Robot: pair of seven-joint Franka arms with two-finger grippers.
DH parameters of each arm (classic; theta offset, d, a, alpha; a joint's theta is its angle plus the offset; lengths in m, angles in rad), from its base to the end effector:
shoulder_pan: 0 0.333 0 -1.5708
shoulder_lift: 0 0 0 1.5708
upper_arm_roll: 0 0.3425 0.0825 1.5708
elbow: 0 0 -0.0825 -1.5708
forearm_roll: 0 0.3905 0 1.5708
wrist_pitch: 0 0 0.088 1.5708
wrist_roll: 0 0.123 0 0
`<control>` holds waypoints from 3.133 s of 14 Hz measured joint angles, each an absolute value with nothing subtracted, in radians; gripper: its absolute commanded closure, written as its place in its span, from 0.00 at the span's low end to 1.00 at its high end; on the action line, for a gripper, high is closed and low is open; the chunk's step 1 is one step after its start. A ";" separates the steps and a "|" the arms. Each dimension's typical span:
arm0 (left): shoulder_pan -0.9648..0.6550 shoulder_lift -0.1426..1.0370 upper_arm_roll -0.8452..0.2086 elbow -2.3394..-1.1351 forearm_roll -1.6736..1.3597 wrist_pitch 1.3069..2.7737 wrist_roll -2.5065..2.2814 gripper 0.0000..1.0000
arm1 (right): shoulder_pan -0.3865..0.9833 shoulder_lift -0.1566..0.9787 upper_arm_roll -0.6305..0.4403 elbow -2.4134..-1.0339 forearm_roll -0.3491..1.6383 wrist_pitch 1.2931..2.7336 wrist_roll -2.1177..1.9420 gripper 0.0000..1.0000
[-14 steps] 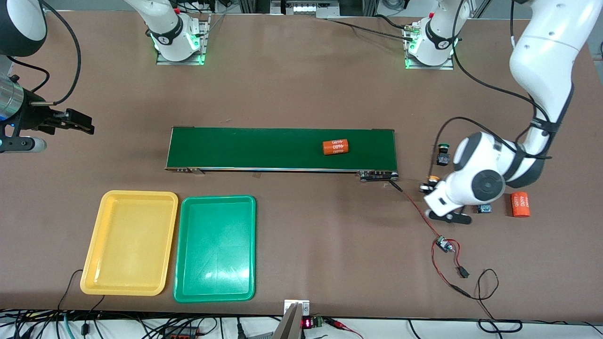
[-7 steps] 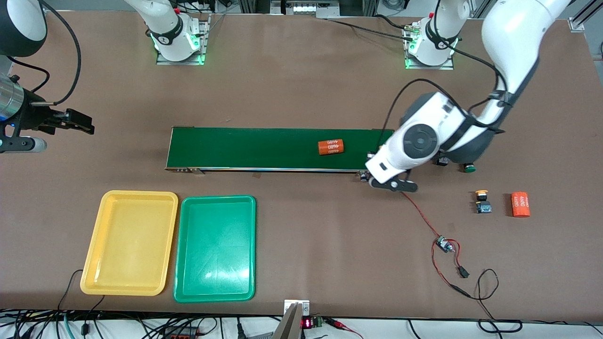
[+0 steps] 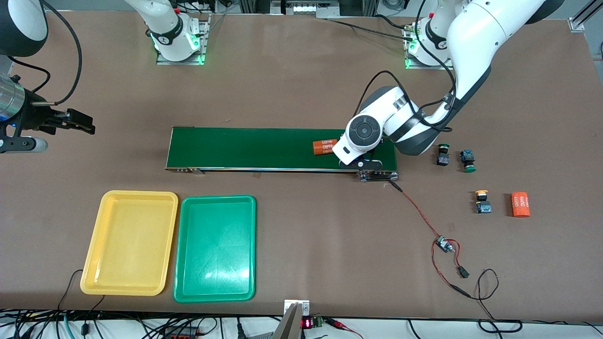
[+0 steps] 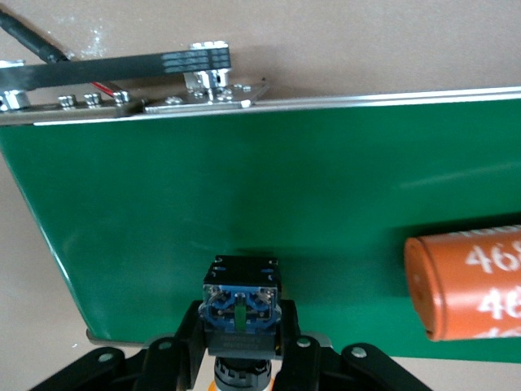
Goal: Sort buttons by color to trays
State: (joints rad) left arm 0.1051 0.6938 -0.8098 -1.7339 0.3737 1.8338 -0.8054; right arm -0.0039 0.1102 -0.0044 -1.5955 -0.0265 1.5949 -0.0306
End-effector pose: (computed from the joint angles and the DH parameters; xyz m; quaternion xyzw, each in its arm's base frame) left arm 0.5292 -0.3438 0.2549 -0.9813 0.0181 0.1818 0.0611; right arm 0.5915 -0.0080 0.5616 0.9983 0.0122 -0.0556 0.0124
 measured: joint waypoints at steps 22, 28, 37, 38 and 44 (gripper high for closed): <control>0.448 0.774 -0.553 -1.458 0.588 1.946 -0.264 0.00 | -0.001 0.001 -0.004 -1.776 0.040 1.650 -0.031 0.00; 0.494 0.848 -0.519 -1.483 0.588 1.978 -0.228 0.00 | 0.122 -0.146 0.015 -1.979 0.061 1.737 0.146 0.00; 0.521 0.886 -0.528 -1.497 0.588 1.981 -0.223 0.94 | 0.199 -0.195 0.197 -2.152 0.061 1.992 0.398 0.00; 0.522 0.886 -0.531 -1.496 0.588 1.981 -0.223 0.94 | 0.206 -0.195 0.198 -2.164 0.061 2.002 0.400 0.00; 0.528 0.850 -0.839 -1.483 0.586 1.662 -0.300 0.94 | 0.205 -0.122 0.195 -2.201 0.059 2.054 0.400 0.00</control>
State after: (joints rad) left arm 0.5276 0.8500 -0.8390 -1.4829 0.5860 1.6615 -0.2995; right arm 0.2049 -0.1219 0.1950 -2.2005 0.0590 2.0543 0.4005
